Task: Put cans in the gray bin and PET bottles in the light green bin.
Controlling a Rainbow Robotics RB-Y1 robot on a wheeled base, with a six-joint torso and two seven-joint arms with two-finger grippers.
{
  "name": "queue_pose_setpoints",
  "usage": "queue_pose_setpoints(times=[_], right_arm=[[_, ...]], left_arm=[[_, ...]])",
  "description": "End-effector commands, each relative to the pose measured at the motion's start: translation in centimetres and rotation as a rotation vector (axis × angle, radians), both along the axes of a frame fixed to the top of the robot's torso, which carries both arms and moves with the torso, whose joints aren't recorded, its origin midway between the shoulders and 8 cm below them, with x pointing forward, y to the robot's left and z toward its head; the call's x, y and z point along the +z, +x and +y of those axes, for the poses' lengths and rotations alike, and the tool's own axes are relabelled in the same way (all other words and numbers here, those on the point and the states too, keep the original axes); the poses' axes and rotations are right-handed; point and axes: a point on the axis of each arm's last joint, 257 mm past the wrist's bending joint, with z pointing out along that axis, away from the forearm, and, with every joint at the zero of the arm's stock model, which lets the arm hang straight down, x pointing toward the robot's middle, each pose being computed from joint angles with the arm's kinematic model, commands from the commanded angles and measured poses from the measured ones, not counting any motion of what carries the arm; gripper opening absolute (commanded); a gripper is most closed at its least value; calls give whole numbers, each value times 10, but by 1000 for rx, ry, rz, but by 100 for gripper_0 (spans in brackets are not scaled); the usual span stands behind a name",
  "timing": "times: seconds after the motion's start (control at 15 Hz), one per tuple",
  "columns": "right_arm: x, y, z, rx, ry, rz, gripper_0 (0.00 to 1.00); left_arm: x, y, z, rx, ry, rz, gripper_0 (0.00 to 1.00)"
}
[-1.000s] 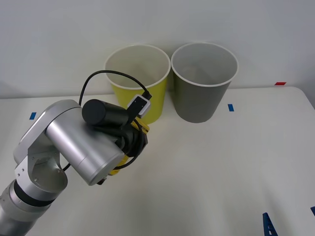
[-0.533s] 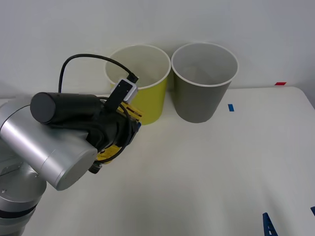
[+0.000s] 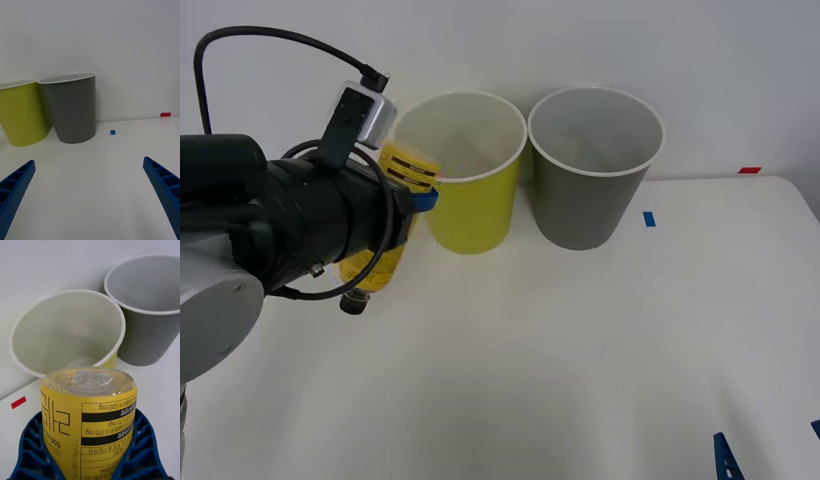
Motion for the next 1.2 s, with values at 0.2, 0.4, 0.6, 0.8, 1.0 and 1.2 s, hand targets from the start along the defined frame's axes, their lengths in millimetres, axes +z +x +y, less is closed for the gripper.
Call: queue_pose_setpoints(times=[0.2,0.4,0.6,0.8,1.0,1.2], right_arm=[[0,0,0,0,0,0,100],[0,0,0,0,0,0,100],[0,0,0,0,0,0,100],[0,0,0,0,0,0,100],[0,0,0,0,0,0,100],[0,0,0,0,0,0,100]], left_arm=[[52,-11,27,18,-54,-120,0],[69,-8,51,55,-98,-149,0],[78,-6,68,97,-122,-169,0],[88,-5,77,112,-140,-188,0],[109,-2,74,116,-147,-237,0],[138,4,61,130,-116,-324,0]])
